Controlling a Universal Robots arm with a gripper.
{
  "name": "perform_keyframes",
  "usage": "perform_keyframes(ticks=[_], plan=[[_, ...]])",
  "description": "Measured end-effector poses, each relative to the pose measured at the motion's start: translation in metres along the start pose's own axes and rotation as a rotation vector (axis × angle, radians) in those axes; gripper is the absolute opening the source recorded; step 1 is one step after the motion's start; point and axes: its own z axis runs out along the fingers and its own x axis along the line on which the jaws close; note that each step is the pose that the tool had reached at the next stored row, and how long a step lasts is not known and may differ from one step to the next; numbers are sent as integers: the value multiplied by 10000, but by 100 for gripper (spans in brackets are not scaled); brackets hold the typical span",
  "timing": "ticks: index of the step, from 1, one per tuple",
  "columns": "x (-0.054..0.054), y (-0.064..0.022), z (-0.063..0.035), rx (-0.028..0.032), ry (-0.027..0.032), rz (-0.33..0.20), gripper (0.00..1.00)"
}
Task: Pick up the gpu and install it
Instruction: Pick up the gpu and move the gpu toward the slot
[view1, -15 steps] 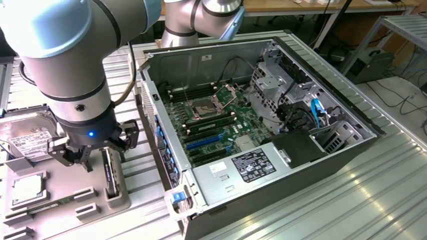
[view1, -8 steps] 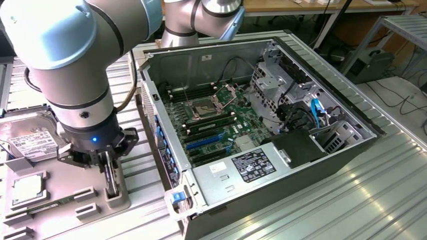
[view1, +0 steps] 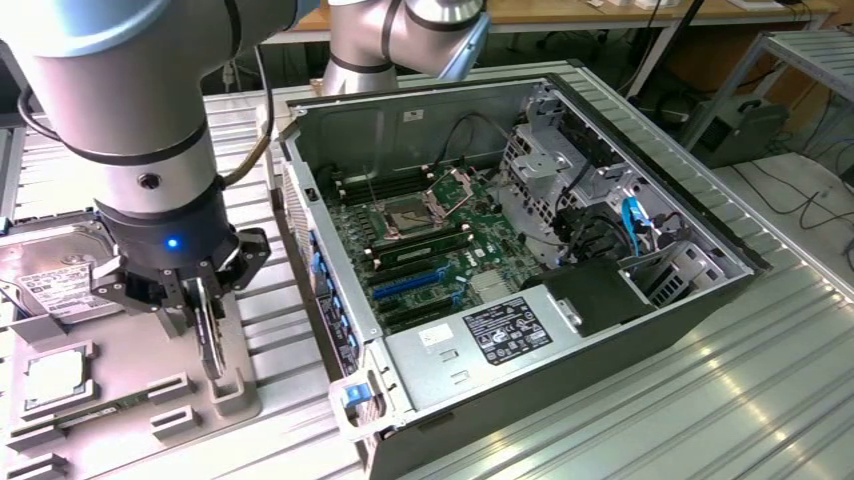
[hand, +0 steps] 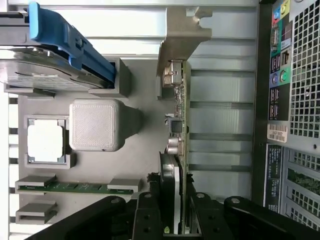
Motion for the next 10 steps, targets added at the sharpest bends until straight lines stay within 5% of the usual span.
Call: perform_keyframes(ticks=[4,10], plan=[[6,5,-148,-2,5,1,28],[6,5,-154,-2,6,0,28]])
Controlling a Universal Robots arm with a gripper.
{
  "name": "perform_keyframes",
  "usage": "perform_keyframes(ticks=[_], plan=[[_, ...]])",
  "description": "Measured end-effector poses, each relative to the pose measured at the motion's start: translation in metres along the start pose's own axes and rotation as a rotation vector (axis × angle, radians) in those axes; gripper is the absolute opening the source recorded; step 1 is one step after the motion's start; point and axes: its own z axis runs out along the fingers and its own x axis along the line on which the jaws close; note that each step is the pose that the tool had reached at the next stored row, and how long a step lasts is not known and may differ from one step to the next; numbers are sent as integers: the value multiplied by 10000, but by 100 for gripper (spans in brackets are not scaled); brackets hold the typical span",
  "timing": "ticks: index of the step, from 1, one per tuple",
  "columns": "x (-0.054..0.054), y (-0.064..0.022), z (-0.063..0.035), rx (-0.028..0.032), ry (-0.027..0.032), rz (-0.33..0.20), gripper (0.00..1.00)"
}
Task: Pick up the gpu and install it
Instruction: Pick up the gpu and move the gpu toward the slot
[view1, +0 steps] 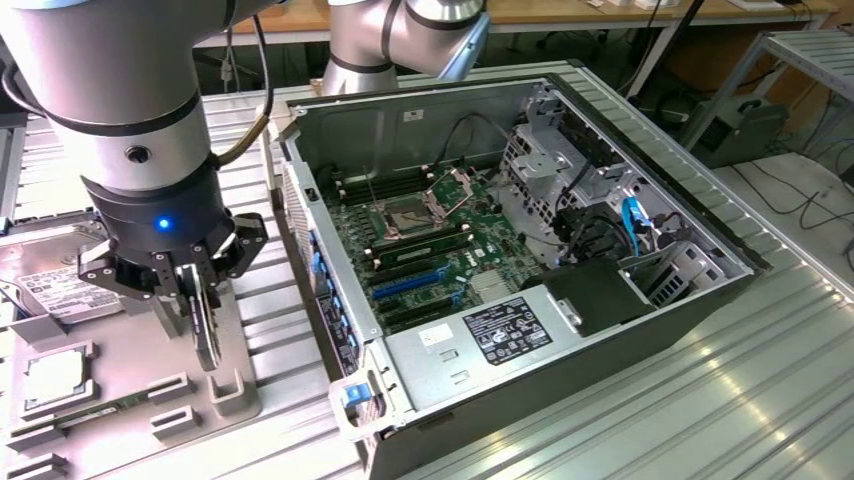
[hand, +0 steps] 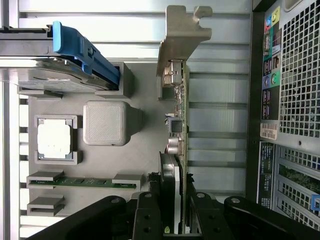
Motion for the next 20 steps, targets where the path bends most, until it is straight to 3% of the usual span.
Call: perform_keyframes(ticks=[11,20], plan=[[2,1,-46,1,1,-1,28],[10,8,-275,0,1,-9,28]])
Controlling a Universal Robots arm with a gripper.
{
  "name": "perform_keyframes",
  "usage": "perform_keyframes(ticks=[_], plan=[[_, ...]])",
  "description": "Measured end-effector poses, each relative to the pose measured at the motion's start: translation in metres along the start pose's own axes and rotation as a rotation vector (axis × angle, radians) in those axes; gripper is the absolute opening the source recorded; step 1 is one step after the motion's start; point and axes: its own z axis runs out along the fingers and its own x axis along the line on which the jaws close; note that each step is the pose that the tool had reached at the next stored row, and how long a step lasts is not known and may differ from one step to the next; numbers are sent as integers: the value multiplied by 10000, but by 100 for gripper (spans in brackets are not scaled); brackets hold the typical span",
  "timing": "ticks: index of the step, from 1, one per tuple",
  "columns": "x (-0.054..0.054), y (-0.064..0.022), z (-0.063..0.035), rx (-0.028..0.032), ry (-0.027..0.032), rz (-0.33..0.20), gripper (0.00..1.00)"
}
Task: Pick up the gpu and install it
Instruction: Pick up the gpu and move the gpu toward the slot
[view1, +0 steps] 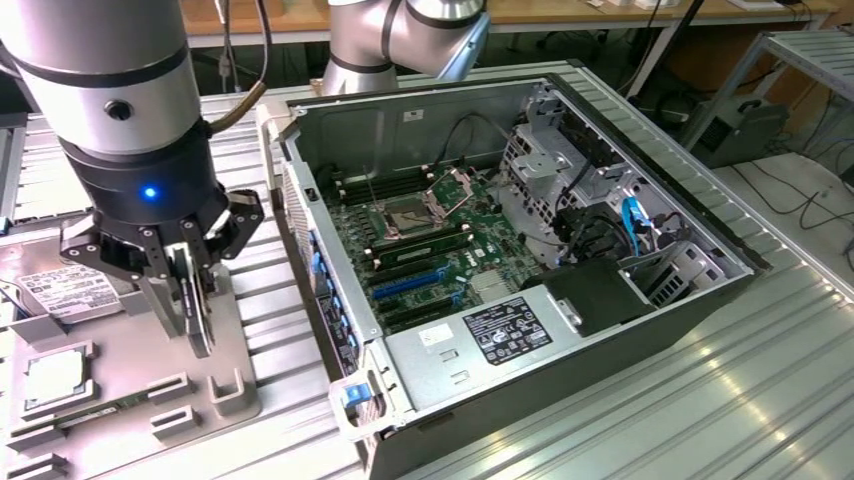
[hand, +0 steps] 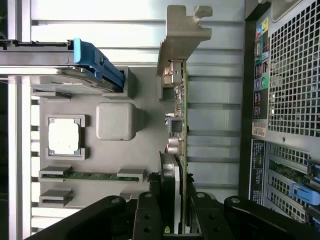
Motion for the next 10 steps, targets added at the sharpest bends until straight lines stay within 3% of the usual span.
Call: perform_keyframes(ticks=[10], plan=[[3,3,-87,0,1,-24,28]])
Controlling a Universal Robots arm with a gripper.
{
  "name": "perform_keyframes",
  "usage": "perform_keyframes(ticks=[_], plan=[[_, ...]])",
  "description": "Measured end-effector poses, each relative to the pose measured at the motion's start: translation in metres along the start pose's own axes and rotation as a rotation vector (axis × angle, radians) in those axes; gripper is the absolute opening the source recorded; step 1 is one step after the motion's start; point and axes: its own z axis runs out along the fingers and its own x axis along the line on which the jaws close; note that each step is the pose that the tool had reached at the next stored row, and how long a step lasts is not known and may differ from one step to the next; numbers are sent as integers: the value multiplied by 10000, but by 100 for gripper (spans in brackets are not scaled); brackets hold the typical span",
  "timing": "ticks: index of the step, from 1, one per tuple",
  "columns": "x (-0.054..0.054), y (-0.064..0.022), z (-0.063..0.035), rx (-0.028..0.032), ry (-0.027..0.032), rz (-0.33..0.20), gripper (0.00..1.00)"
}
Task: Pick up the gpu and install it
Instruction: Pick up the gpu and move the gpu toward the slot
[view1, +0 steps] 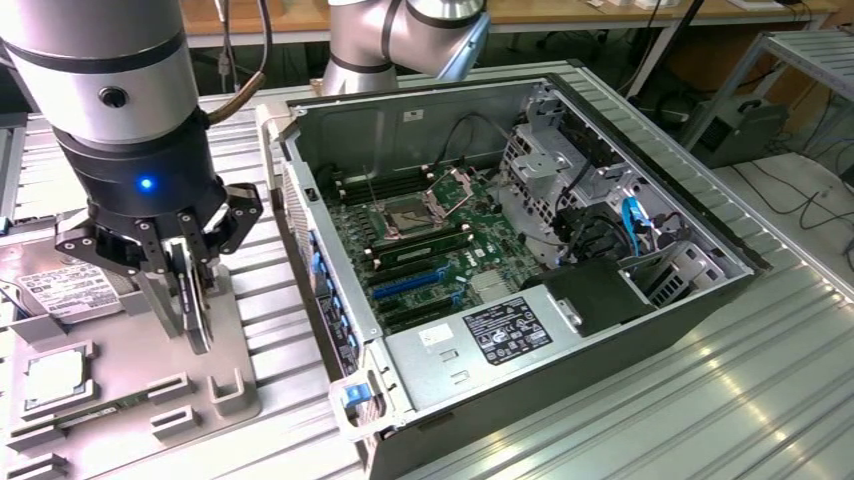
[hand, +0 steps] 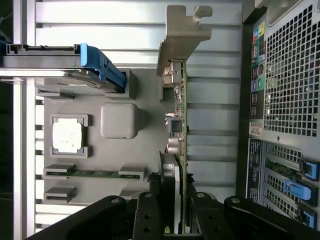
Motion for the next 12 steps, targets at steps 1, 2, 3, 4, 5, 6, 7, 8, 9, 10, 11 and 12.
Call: perform_keyframes(ticks=[1,2,3,4,5,6,7,8,9,10,11,12], plan=[[1,0,-21,-1,-1,0,28],[1,1,-38,-1,-2,0,28],[2,1,-43,-1,-2,-1,28],[2,1,-42,-2,-3,0,28],[1,1,-42,-3,-4,0,28],[1,1,-42,-3,-4,-1,28],[2,1,-42,-2,-3,0,28],[1,1,-43,-1,-3,0,28],[2,1,-43,-1,-2,0,28],[2,1,-45,-1,-2,0,28],[2,2,-60,3,3,0,28],[3,2,-74,0,0,0,28]])
